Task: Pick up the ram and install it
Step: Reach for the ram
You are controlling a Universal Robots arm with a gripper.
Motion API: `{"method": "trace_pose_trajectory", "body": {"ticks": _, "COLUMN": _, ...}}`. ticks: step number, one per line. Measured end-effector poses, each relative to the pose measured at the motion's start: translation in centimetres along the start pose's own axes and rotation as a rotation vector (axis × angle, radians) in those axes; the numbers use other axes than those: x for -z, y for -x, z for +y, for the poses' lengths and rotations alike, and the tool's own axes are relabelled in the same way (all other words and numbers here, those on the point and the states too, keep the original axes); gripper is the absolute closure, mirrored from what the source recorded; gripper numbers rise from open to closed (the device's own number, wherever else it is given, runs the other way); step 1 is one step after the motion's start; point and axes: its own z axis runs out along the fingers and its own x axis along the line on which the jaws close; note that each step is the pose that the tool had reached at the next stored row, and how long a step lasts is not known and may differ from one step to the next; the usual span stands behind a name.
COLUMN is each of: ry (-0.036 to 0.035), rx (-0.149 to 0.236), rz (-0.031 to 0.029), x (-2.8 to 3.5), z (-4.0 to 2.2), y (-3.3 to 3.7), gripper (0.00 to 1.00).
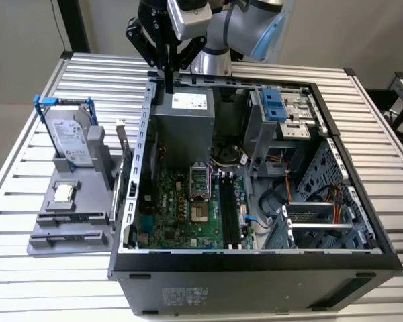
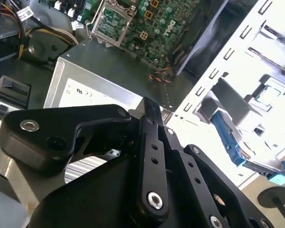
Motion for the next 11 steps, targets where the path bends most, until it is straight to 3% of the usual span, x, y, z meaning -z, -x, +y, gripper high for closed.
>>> {"method": "trace_pose_trajectory", "body": {"ticks": 11, "ry": 0.0, "rx": 0.001, "rz": 0.0001, "x": 0.02, "z": 0.02, "y": -1.23, "gripper": 1.0}}
